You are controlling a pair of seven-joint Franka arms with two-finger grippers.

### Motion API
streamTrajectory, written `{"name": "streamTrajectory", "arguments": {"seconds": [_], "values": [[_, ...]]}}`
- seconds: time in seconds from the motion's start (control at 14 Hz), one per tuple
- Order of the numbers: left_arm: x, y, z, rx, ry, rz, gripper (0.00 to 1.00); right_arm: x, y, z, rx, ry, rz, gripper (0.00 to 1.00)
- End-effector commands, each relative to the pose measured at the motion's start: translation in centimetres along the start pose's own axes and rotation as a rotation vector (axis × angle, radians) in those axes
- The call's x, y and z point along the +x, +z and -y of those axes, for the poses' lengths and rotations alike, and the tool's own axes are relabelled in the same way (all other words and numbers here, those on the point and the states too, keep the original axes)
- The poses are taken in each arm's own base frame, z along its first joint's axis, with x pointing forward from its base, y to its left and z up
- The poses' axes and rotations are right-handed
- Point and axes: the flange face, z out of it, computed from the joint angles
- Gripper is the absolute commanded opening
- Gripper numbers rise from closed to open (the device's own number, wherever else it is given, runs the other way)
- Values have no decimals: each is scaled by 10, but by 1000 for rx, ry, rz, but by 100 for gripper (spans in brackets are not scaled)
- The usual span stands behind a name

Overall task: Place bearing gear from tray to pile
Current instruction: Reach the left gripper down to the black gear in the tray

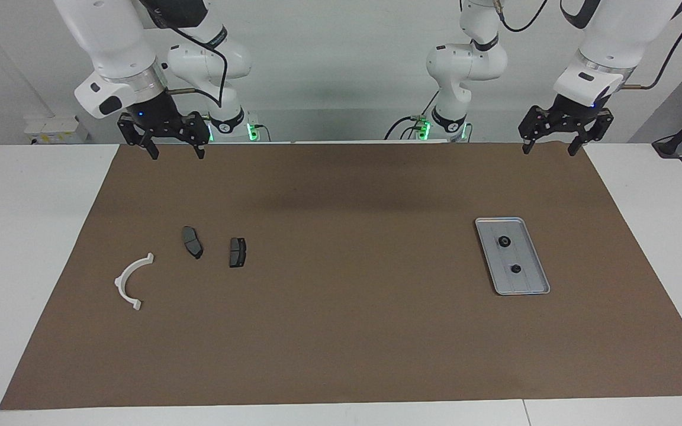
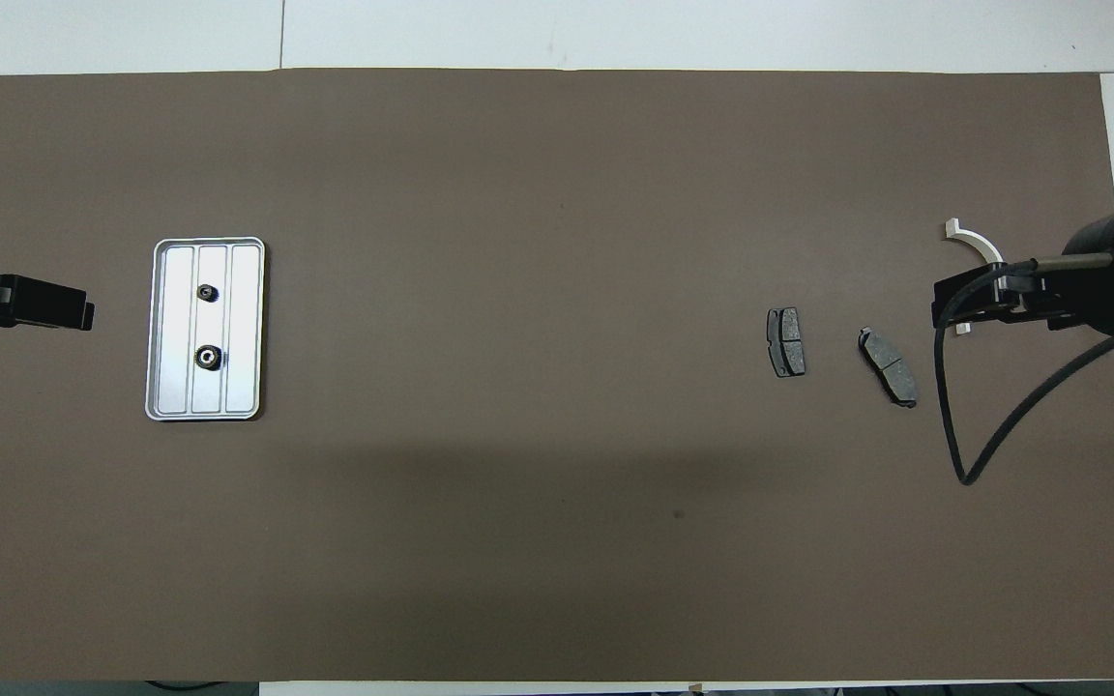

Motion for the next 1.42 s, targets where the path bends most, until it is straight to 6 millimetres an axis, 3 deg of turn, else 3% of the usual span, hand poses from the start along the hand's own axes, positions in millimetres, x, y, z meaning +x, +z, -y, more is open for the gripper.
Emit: {"name": "streamTrajectory", "arguments": {"seconds": [0.0,0.21,0.36,0.57,0.71,0.93,1.21,1.35], "values": [[-4,1,0,7,16,-13,100,-2,0,-2,29,-13,-15,100],[-9,6,-6,5,20,4,100,-2,1,-2,29,-13,-14,100],[-23,21,-7,2,1,33,100,-2,1,-1,29,-14,-14,100],[-29,45,-2,5,6,-46,100,-2,0,-1,29,-14,-15,100],[-32,79,-1,5,9,-53,100,-2,0,-2,29,-13,-14,100],[-19,138,9,7,37,-38,100,-2,0,-2,29,-11,-14,100],[-5,222,47,14,89,-28,100,-4,-2,-4,30,-7,-14,100],[-1,257,51,21,90,-56,100,-4,-2,-4,30,-9,-15,100]]}}
